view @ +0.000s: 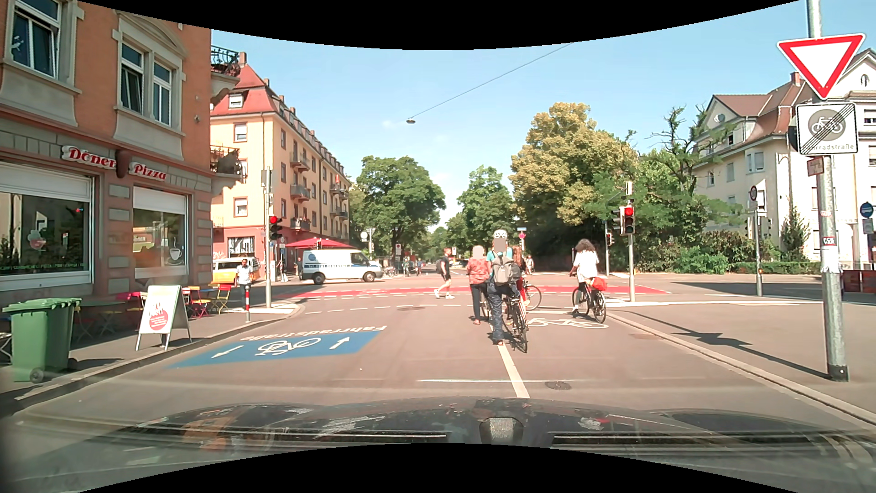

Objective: Follow the waypoints while adhering to traffic rules and regulations

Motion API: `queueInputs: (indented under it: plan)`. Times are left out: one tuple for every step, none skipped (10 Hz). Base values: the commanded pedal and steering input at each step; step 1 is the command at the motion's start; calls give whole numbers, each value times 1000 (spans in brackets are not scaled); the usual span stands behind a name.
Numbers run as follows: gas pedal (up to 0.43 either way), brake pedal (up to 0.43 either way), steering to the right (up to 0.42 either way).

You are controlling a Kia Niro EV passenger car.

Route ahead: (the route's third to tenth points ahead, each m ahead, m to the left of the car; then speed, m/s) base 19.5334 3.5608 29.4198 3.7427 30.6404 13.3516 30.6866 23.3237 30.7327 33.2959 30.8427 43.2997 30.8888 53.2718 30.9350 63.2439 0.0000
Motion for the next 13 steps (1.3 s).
queueInputs:
  plan:
    - [0,287,7]
    - [0,287,7]
    - [0,287,7]
    - [0,287,7]
    - [0,287,7]
    - [0,287,7]
    - [0,287,7]
    - [0,287,6]
    - [0,287,7]
    - [0,287,7]
    - [0,287,7]
    - [0,287,7]
    - [0,287,7]
